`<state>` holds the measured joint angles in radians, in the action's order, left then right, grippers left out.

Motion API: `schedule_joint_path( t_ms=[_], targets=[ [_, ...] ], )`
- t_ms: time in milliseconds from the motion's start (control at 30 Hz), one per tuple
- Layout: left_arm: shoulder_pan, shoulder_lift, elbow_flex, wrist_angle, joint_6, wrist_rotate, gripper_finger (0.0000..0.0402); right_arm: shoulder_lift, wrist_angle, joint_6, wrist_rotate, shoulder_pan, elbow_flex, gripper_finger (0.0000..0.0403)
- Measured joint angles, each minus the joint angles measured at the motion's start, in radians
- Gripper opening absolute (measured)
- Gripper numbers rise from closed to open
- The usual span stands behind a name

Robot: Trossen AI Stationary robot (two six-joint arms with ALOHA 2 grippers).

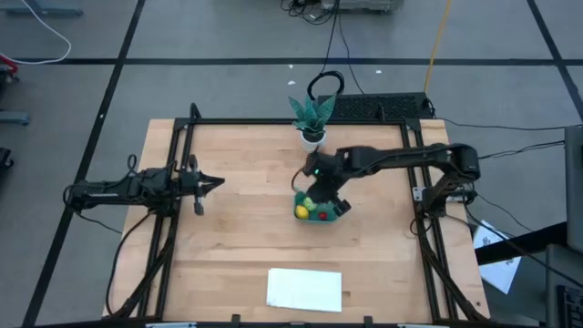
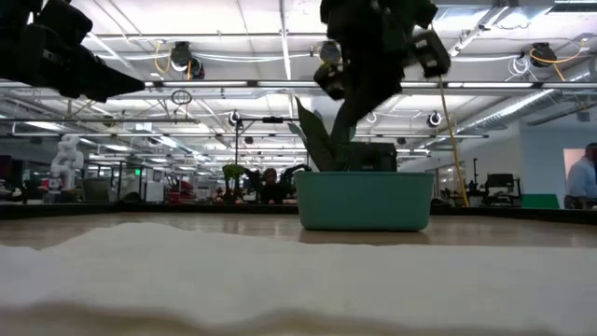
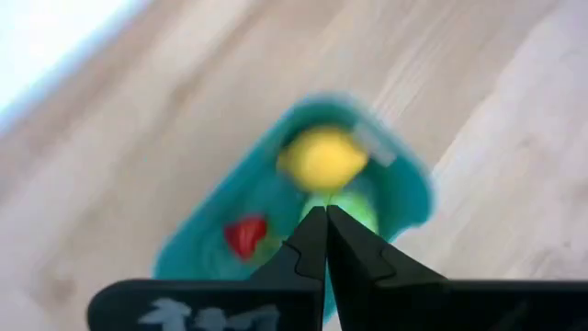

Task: Pick and placing Produce into tupperware
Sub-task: Return to Home Position

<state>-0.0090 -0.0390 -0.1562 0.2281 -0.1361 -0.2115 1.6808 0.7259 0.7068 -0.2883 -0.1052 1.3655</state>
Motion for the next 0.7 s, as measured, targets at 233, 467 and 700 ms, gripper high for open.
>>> schedule_joint_path(
  t_ms=[233,467,700],
  targets=[
    [0.0,0.0,0.0,-0.028,-0.001,-0.033,0.0026,-0.114,-0.08,-0.107,-0.25,-0.116,-0.002,0.0],
    [0.0,0.0,0.0,-0.029,0.004,-0.034,0.0026,-0.203,-0.129,-0.192,-0.342,-0.233,-0.002,0.0],
    [0.0,0.0,0.0,-0.022,0.006,-0.034,0.0026,-0.319,-0.178,-0.267,-0.354,-0.317,-0.002,0.0]
  ],
)
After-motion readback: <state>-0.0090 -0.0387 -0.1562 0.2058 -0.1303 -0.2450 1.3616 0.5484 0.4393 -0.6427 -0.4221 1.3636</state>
